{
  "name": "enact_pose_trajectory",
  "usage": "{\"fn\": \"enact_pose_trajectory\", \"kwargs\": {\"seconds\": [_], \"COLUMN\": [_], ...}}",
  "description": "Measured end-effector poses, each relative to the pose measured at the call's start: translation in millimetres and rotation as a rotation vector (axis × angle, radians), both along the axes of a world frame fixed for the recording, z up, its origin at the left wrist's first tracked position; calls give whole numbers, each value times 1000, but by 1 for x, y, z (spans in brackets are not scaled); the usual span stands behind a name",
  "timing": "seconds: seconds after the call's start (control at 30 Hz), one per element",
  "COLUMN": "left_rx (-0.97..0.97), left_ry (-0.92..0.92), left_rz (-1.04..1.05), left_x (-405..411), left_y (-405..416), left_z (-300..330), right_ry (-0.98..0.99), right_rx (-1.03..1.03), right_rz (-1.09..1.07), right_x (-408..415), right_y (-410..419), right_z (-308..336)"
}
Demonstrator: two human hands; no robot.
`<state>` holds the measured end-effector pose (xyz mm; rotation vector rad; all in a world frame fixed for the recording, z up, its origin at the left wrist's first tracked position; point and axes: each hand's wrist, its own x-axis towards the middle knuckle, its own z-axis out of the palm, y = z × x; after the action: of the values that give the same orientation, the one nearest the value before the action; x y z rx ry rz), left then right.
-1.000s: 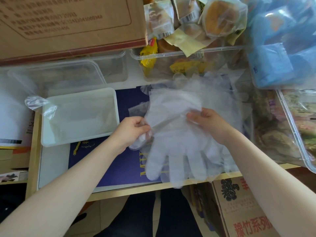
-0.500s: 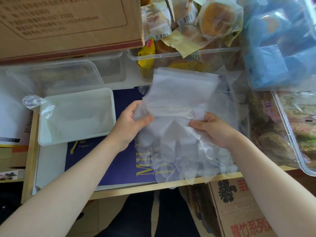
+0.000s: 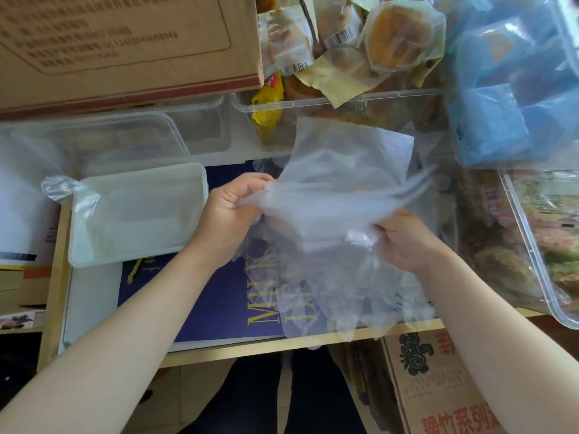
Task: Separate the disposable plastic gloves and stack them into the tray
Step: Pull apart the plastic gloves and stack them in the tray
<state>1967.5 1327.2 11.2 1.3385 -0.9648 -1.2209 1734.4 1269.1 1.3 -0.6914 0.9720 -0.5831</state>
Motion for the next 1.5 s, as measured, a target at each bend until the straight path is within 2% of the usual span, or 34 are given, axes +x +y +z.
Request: {"fn": "enact_pose_trajectory", "kwargs": {"seconds": [0.07, 0.1, 0.17, 0.2, 0.27, 0.37, 0.43, 0.5, 0.57, 0.63, 0.7, 0.77, 0.83, 0.9, 0.97, 1.03, 1.07, 1.13, 1.2, 1.3, 1.4, 1.5], "left_rx": [-115, -169, -237, -241, -152, 63, 173, 226, 198, 193, 223, 224, 187, 145, 91, 33, 16, 4, -64, -344, -393, -226], "left_ry": [-57, -115, -198, -216, -219, -245, -266, -311, -343, -299, -231, -249, -296, -378, -500, -583, -601, -597, -646, -975, -1033, -871], "left_rz": [-101, -171, -299, -350, -461, -690, -634, -408, -238, -120, -29, 45, 55, -9, -103, -181, -199, -152, 18, 220, 70, -83], "left_x": [5, 8, 11, 13, 21, 35, 30, 22, 12, 8, 6, 7, 10, 16, 21, 22, 22, 22, 27, 33, 25, 22], "left_y": [1, 2, 4, 4, 4, 2, 1, 0, 1, 1, 2, 3, 3, 4, 4, 4, 4, 4, 6, 21, 38, 44], "left_z": [9, 15, 28, 34, 41, 39, 33, 21, 12, 9, 9, 11, 12, 16, 21, 29, 32, 37, 38, 31, 14, 3], "right_ry": [194, 230, -41, -116, -115, 155, 253, 267, 272, 293, 332, 374, 495, 715, 856, 843, 804, 697, 649, 674, 695, 713], "right_rx": [-102, -149, -159, -169, -171, -351, -430, -485, -548, -603, -646, -652, -629, -660, -814, -937, -931, -835, -753, -638, -601, -696], "right_rz": [111, 197, 214, 191, 214, 251, 231, 215, 209, 178, 162, 159, 197, 404, 619, 696, 715, 718, 652, 444, 344, 447], "right_x": [-13, -16, -21, -22, -20, -13, -5, 3, 8, 9, 10, 12, 14, 15, 22, 39, 48, 64, 75, 84, 96, 111], "right_y": [-5, -8, -10, -12, -14, -15, -11, -6, -2, 0, 0, 0, -1, -4, -6, -5, -3, 2, 5, 9, 15, 23], "right_z": [1, 4, 9, 10, 11, 7, 11, 12, 14, 14, 12, 6, 4, 9, 18, 27, 30, 31, 29, 22, 20, 28]}}
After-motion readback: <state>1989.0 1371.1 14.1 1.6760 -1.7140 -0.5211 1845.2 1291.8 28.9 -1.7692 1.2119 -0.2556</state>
